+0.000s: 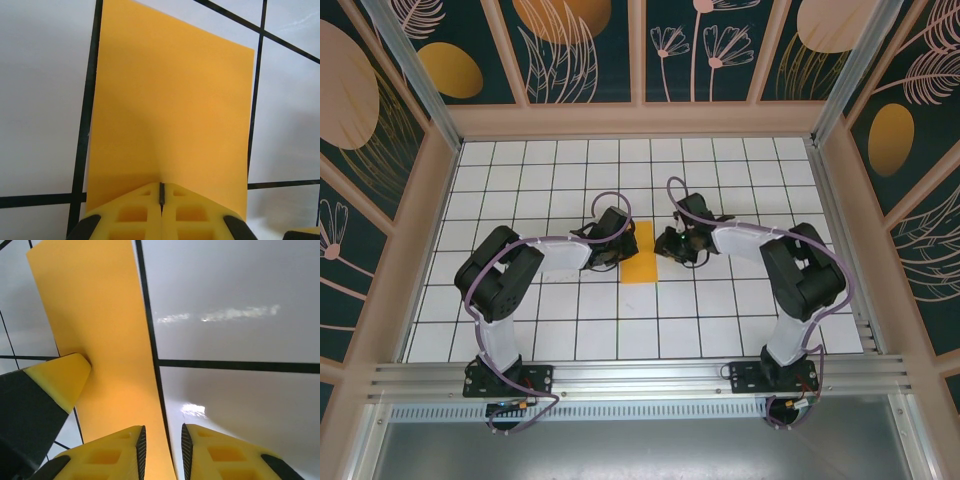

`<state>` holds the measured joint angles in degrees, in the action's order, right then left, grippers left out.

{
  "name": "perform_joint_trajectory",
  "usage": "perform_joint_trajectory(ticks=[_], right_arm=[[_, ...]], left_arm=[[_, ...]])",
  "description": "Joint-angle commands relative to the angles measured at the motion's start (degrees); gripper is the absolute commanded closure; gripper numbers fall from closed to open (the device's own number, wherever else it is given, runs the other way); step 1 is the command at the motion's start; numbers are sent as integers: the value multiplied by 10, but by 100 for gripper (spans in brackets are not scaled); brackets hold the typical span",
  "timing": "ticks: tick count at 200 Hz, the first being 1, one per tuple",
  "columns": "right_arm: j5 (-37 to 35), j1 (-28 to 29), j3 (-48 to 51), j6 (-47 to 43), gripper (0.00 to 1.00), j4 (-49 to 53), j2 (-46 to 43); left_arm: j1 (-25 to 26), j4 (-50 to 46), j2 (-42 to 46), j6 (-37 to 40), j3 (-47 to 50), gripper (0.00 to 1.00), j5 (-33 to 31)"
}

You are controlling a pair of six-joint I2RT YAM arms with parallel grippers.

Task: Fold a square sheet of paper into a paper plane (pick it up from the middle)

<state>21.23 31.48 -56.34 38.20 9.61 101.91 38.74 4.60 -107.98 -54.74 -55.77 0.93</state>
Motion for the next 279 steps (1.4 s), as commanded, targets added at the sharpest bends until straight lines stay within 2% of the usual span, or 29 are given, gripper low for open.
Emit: perform_joint_trajectory(ticks=[1, 112, 218, 258, 279], right_arm=[[16, 2, -28, -27, 72, 6, 21], [41, 24, -42, -41, 72, 25, 54], [123, 32, 16, 12, 73, -21, 11], [126, 30, 60, 43, 79, -33, -33], [129, 27, 78, 64, 87, -46, -49]], left_arm=[[0, -55, -24, -6, 25, 100, -8], [0, -55, -27, -9, 25, 100, -8], [-1, -53, -26, -9, 29, 100, -9], [-1, -53, -19, -6, 29, 100, -11], [0, -53, -12, -3, 27, 100, -11]])
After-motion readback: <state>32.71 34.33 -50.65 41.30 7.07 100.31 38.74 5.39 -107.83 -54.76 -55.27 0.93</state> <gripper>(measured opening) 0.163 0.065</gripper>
